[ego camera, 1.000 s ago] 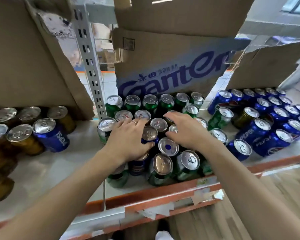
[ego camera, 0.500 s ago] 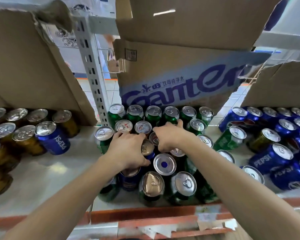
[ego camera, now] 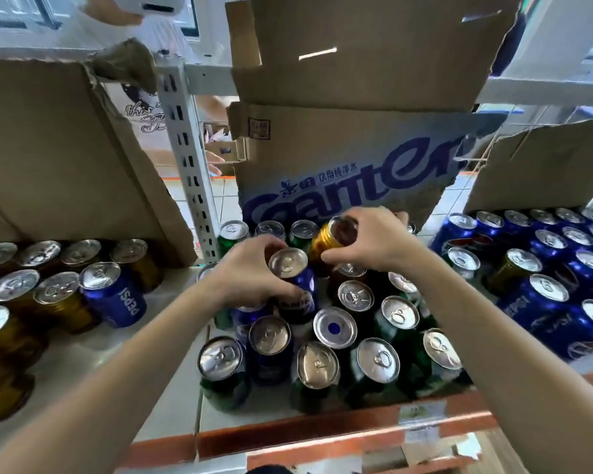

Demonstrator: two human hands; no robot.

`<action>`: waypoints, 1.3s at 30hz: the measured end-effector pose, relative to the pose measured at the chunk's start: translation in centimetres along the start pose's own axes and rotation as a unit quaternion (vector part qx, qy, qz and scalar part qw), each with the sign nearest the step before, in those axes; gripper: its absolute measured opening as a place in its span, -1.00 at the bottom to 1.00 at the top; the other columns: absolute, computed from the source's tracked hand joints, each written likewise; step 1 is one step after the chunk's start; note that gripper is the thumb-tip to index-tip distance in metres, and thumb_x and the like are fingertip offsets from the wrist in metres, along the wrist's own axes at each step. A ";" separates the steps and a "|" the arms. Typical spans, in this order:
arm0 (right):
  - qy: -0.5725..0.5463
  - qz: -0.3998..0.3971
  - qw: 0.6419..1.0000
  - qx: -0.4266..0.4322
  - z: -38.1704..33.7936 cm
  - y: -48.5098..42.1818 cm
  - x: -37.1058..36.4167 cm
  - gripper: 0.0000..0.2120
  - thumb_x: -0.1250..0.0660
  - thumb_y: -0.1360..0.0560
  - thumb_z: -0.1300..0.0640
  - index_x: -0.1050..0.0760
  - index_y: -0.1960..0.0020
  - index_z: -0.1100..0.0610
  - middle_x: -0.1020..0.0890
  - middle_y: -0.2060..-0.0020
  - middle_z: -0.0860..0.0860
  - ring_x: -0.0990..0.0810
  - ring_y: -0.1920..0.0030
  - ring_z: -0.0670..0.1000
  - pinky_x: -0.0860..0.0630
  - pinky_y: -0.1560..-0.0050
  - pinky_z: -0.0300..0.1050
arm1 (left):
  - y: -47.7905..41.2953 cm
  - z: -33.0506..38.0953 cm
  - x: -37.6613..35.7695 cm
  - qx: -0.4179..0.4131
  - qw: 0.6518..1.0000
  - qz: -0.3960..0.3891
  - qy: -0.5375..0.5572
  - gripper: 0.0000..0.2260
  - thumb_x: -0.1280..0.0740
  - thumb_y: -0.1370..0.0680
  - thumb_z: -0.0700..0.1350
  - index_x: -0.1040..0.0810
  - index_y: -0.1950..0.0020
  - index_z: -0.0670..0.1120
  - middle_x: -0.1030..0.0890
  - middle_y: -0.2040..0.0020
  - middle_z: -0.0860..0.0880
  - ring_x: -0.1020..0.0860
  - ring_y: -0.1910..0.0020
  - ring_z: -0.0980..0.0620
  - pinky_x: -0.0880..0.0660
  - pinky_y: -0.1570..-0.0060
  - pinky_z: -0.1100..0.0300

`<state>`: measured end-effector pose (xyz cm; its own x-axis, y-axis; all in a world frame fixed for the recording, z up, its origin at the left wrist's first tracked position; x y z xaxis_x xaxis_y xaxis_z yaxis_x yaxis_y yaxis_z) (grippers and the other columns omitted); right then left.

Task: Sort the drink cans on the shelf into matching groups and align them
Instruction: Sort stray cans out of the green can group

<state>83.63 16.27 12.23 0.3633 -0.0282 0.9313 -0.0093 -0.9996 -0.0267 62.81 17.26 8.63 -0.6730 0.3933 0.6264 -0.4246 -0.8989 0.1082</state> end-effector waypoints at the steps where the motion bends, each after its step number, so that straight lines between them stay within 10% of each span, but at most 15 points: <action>1: -0.098 0.038 0.994 -0.025 0.2 0.8 1.6 -0.43 -0.51 -0.27 -0.28 -0.55 -0.12 0.05 -0.62 0.05 -0.04 -0.56 -0.04 0.03 -0.47 -0.16 -0.01 | 0.0 0.4 1.2 -0.005 0.998 0.011 0.058 -0.38 -0.69 -0.19 -0.02 -0.54 -0.18 0.02 -0.65 -0.02 0.06 -0.61 0.00 0.13 -0.51 0.02 0.29; 3: -0.365 0.113 0.922 -0.058 -0.2 2.8 4.3 -0.50 -0.55 -0.28 -0.16 -0.57 -0.07 0.11 -0.66 0.08 0.00 -0.63 0.05 -0.01 -0.55 0.09 -0.27 | 0.1 1.1 3.4 -0.033 0.975 0.031 0.216 -0.45 -0.68 -0.14 -0.07 -0.63 -0.08 -0.07 -0.71 0.04 -0.03 -0.67 0.01 0.00 -0.56 0.00 0.18; 7: -0.741 0.163 0.651 -0.031 -0.4 5.4 5.2 -0.77 -0.40 -0.42 0.11 -0.51 -0.05 0.13 -0.71 0.15 0.05 -0.66 0.09 0.06 -0.51 -0.03 -0.08 | -0.3 1.1 4.8 -0.060 0.855 0.053 0.513 -0.60 -0.67 -0.17 0.02 -0.65 0.10 -0.07 -0.67 0.21 -0.05 -0.65 0.22 -0.01 -0.59 0.17 0.04; 10: -0.807 0.103 0.581 -0.020 -1.2 7.2 2.7 -0.74 -0.30 -0.48 0.21 -0.47 -0.16 0.21 -0.67 0.06 0.14 -0.66 0.01 0.15 -0.53 -0.22 0.12 | -0.1 0.9 3.7 -0.025 0.797 0.025 0.603 -0.31 -0.63 -0.15 0.20 -0.58 -0.12 -0.15 -0.65 0.07 -0.14 -0.65 0.09 -0.11 -0.61 0.07 -0.05; 17: -0.797 0.099 0.592 -0.067 -2.4 12.3 -3.7 -0.28 -0.56 -0.20 0.11 -0.43 -0.29 0.31 -0.64 -0.02 0.25 -0.63 0.00 0.25 -0.58 -0.11 0.16 | 2.0 2.0 0.1 0.037 0.800 -0.080 0.593 -0.56 -0.21 -0.54 0.22 -0.72 0.18 -0.06 -0.68 0.11 -0.13 -0.61 0.25 -0.11 -0.58 0.22 0.07; 20: -0.779 0.149 0.600 -0.102 -2.2 14.8 -4.4 -0.10 -0.62 -0.11 -0.01 -0.42 -0.34 0.31 -0.62 -0.06 0.26 -0.62 -0.03 0.25 -0.57 -0.02 0.06 | 2.1 3.0 -1.1 0.035 0.812 -0.086 0.577 -0.62 -0.23 -0.57 0.17 -0.63 -0.03 -0.11 -0.62 0.14 -0.15 -0.57 0.25 -0.13 -0.58 0.31 0.12; 34: -0.762 0.252 0.589 -0.095 0.5 23.5 -1.6 -0.22 -0.64 -0.18 -0.01 -0.47 -0.30 0.22 -0.61 -0.11 0.19 -0.58 -0.11 0.21 -0.53 -0.19 0.14 | 4.7 8.6 -7.9 0.027 0.866 -0.155 0.475 -0.51 -0.40 -0.40 0.18 -0.61 -0.14 -0.17 -0.64 0.08 -0.20 -0.61 0.15 -0.18 -0.58 0.04 -0.16; 39: -0.672 0.275 0.666 -0.171 3.8 27.3 0.1 -0.11 -0.70 -0.09 -0.03 -0.36 -0.31 0.10 -0.69 -0.03 0.11 -0.68 -0.05 0.16 -0.62 0.07 -0.03 | 5.8 10.9 -10.7 0.017 0.883 -0.145 0.445 -0.43 -0.41 -0.32 0.22 -0.62 -0.14 -0.18 -0.64 0.07 -0.20 -0.61 0.14 -0.18 -0.57 0.03 -0.14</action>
<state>87.00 -11.03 10.23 0.7203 -0.5940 -0.3582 -0.6137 -0.7864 0.0700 74.15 5.71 10.91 -0.7551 0.5902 -0.2854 -0.6490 -0.7345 0.1981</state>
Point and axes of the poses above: each hand's wrist, its own y-axis away from the middle knuckle, its own x-axis out of the back of the hand, z = x × y, the point moved 4 cm from there along -y, towards the middle knuckle
